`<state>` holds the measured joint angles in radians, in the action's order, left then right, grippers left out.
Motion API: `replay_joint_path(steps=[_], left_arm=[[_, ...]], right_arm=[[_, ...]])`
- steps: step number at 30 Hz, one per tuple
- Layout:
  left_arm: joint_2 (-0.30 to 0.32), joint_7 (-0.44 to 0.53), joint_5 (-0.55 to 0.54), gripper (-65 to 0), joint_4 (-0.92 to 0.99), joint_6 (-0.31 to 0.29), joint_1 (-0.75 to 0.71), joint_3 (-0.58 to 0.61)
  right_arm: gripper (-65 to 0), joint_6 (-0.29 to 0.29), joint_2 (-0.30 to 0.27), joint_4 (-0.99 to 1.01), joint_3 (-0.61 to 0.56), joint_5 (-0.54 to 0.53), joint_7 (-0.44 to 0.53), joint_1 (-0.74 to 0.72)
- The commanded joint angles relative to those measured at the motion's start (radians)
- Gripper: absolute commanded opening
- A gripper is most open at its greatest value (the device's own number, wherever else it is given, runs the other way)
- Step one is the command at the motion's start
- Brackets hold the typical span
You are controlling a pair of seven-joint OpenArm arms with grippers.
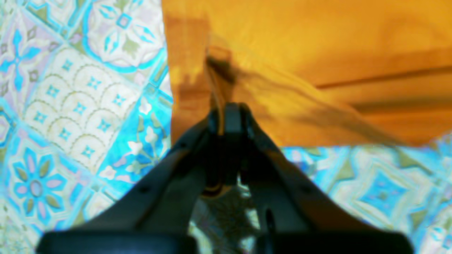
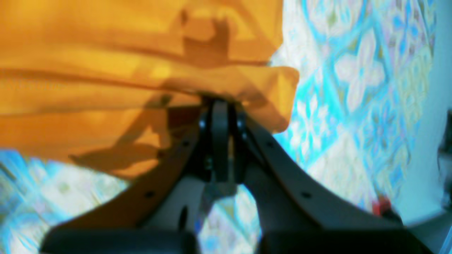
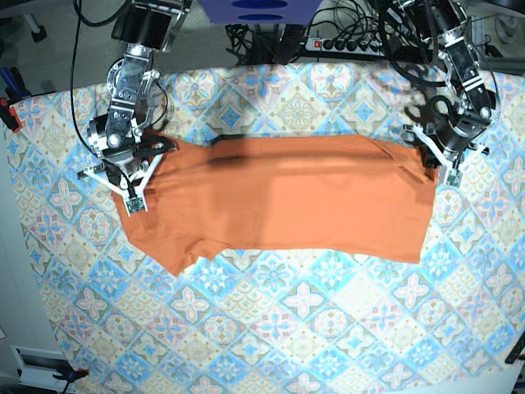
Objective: Fold the T-shirt properly
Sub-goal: 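Hold the shirt edges with both grippers and pull them apart to flatten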
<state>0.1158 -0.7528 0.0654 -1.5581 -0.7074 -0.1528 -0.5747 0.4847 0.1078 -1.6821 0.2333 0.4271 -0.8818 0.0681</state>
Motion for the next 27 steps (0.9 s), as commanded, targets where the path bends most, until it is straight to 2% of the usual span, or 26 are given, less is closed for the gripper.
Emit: replay_joint_path(steps=[1,5,9,11,17,19,23,27], left_arm=[[0.0,0.02,0.017,-65.0,-0.003,0.009,0.031,-0.001],[-0.017,0.028,0.101,-65.0,0.035,0.009,0.075,-0.001],[-0.018,0.025,0.124,-64.2,0.058,0.009,0.112,-0.001],[-0.018,0.022,0.124,-60.2,0.06,0.009,0.123,-0.001],[-0.018,0.025,0.124,-39.0,0.06,0.009,0.129,-0.001],[-0.018,0.028,0.124,-34.4,0.06,0.009,0.129,-0.001],[-0.018,0.029,0.124,-28.9,0.06,0.009,0.129,-0.001],[-0.015,0.031,0.113,-28.9,0.052,0.009,0.134,-0.009]], right_arm=[[-64.3,-0.007,-0.003,0.007,-0.002,0.005,0.0,-0.001],[-64.1,-0.007,-0.004,0.049,-0.002,0.005,0.009,-0.003],[-63.8,-0.007,-0.004,0.052,-0.004,0.005,0.011,-0.011],[-62.5,-0.007,-0.004,0.058,-0.005,0.005,0.002,-0.035],[-49.2,-0.007,-0.007,0.099,-0.005,0.005,0.008,-0.05],[-46.6,-0.007,-0.007,0.098,-0.005,0.005,0.008,-0.05],[-41.2,-0.007,-0.009,0.093,-0.022,0.005,0.008,-0.075],[-38.6,-0.007,-0.009,0.044,-0.016,0.005,0.019,-0.078]])
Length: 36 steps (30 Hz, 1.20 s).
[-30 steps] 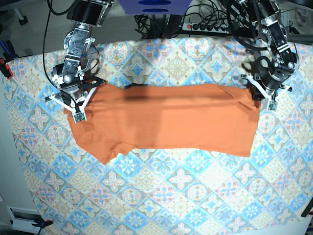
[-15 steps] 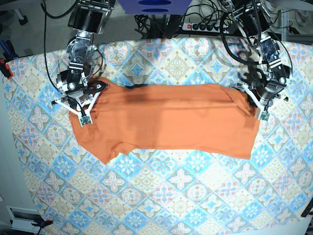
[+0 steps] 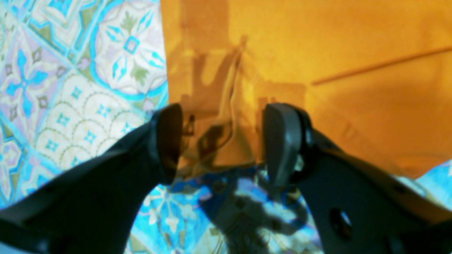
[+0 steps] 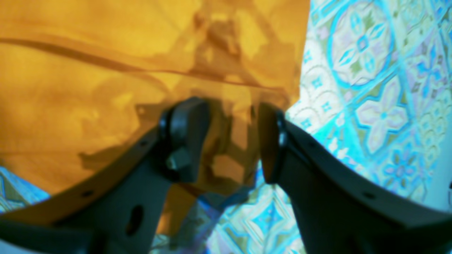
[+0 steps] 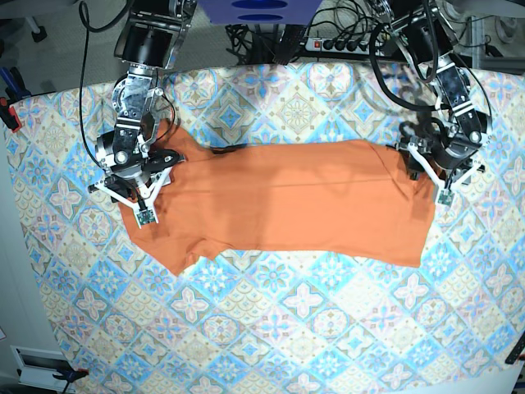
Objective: Fold the T-shirt properly
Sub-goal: 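Hold the shirt edges with both grippers and pull them apart to flatten, then release the shirt and lift both grippers slightly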
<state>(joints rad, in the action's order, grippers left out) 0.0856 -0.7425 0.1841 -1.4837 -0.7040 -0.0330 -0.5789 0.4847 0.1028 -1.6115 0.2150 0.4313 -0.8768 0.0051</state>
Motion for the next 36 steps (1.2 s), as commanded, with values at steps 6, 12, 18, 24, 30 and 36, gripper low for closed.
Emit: replay_joint_path(steps=[6,12,18,24,30,36], left_arm=[[0.012,0.021,-0.005,-28.9,-0.025,0.006,0.071,-0.082],[0.012,0.021,0.005,-28.9,-0.022,0.006,0.078,-0.089],[0.015,0.016,-0.024,-28.9,-0.185,0.006,-0.028,-0.088],[0.018,0.018,-0.212,-28.5,-0.423,0.006,-0.209,-0.094],[0.018,0.01,-0.252,-28.2,-0.343,0.006,-0.258,-0.137],[0.018,0.01,-0.258,-28.2,-0.197,0.006,-0.256,-0.14]], right_arm=[[-38.3,-0.007,-0.004,-0.175,-0.002,0.001,0.08,-0.011],[-38.3,-0.007,-0.004,-0.171,0.001,0.001,0.078,-0.003],[-38.3,-0.007,-0.004,-0.195,0.002,0.001,0.08,0.057],[-38.2,-0.007,0.001,-0.243,0.002,0.001,0.044,0.126],[-30.4,-0.01,-0.004,-0.243,0.002,0.001,-0.041,0.129],[-24.1,-0.011,-0.005,-0.241,0.002,0.005,-0.037,0.167]])
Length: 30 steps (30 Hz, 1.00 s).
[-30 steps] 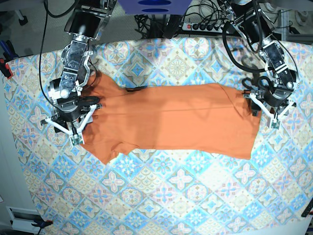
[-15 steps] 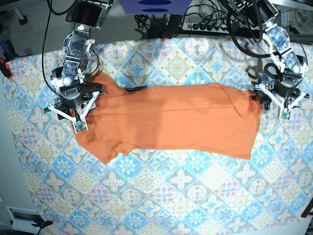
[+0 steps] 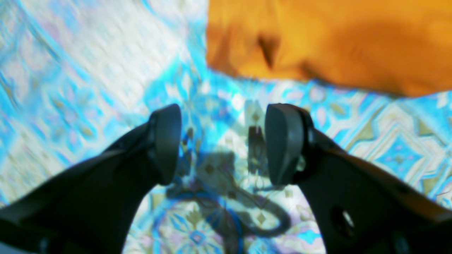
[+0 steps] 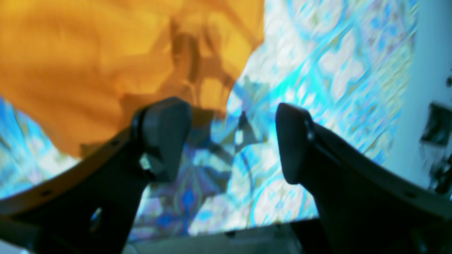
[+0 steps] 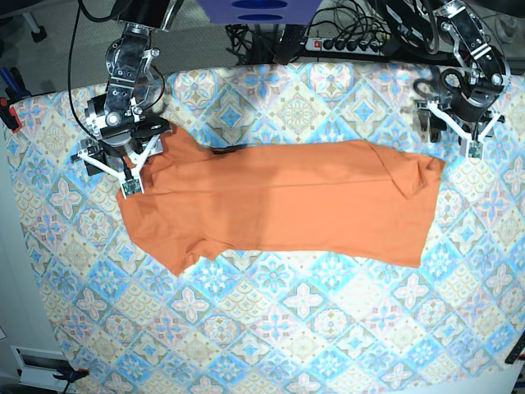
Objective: Fold the T-shirt properly
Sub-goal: 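Release the shirt and lift both grippers slightly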
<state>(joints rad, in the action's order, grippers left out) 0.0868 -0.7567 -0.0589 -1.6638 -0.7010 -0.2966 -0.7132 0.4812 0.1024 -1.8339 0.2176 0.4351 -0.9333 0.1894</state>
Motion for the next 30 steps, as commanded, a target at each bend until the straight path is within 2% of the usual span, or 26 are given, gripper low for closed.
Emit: replay_joint_path(steps=[1,5,8,11,14,21,30], left_arm=[[0.018,0.024,-0.032,-28.2,0.015,0.003,0.009,-0.006],[0.067,0.024,-0.16,-28.7,0.133,0.003,0.037,-0.006],[0.13,0.024,-0.281,-28.6,0.212,0.003,0.035,-0.004],[0.173,0.024,-0.344,-28.3,0.279,0.003,0.04,0.014],[0.213,0.024,-0.376,-28.3,0.354,0.003,0.083,0.096],[0.218,0.024,-0.388,-28.3,0.396,0.003,0.13,0.185],[0.232,0.024,-0.473,-28.3,0.396,0.003,0.13,0.188]], right_arm=[[-23.7,-0.008,-0.005,-0.017,-0.004,0.017,0.02,-0.014],[-23.8,-0.008,-0.002,-0.013,-0.017,0.138,0.023,-0.015],[-23.8,-0.008,-0.002,-0.013,-0.037,0.196,0.044,-0.015],[-23.9,-0.008,0.0,-0.011,-0.039,0.222,0.056,-0.014],[-24.1,-0.008,0.003,-0.011,-0.039,0.225,0.056,-0.014],[-24.1,-0.008,0.003,-0.011,-0.04,0.229,0.056,-0.014],[-24.1,-0.008,0.0,-0.011,-0.04,0.23,0.058,0.006]])
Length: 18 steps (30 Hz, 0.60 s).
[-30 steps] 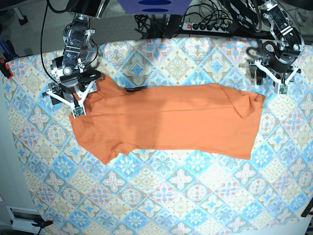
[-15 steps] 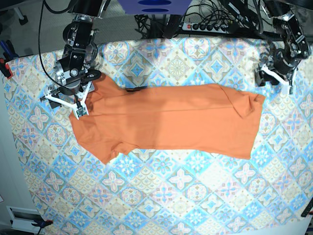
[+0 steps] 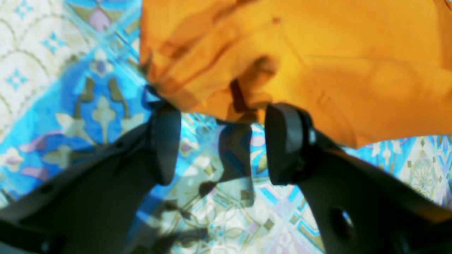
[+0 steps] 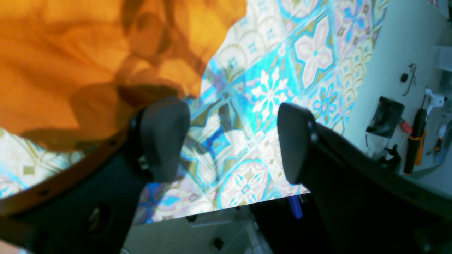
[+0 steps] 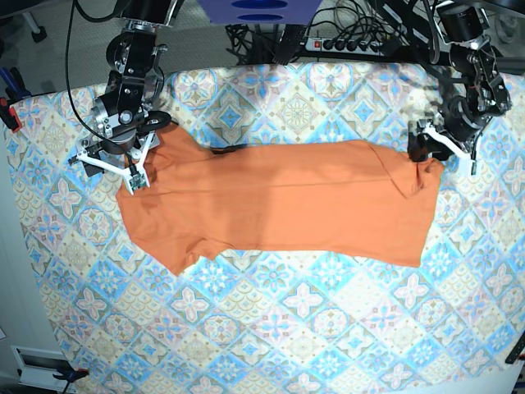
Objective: Fold the T-shirt properly
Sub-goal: 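Release the shirt and lift both grippers slightly, then lower both grippers and grasp the shirt's collar-side edge corners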
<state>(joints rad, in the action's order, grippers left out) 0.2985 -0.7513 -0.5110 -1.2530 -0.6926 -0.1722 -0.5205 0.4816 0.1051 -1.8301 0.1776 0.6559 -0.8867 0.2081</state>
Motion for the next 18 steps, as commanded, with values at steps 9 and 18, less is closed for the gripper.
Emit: replay_joint_path(steps=[9,18], left_arm=[[0.02,0.017,-0.033,-28.3,-0.015,-0.006,0.041,-0.003],[0.018,0.019,-0.028,-28.3,-0.014,-0.006,0.044,0.04]], right_arm=[[-24.1,-0.008,-0.005,-0.015,-0.074,0.006,0.011,-0.012],[-24.1,-0.008,0.002,0.097,-0.103,-0.002,0.011,-0.072]])
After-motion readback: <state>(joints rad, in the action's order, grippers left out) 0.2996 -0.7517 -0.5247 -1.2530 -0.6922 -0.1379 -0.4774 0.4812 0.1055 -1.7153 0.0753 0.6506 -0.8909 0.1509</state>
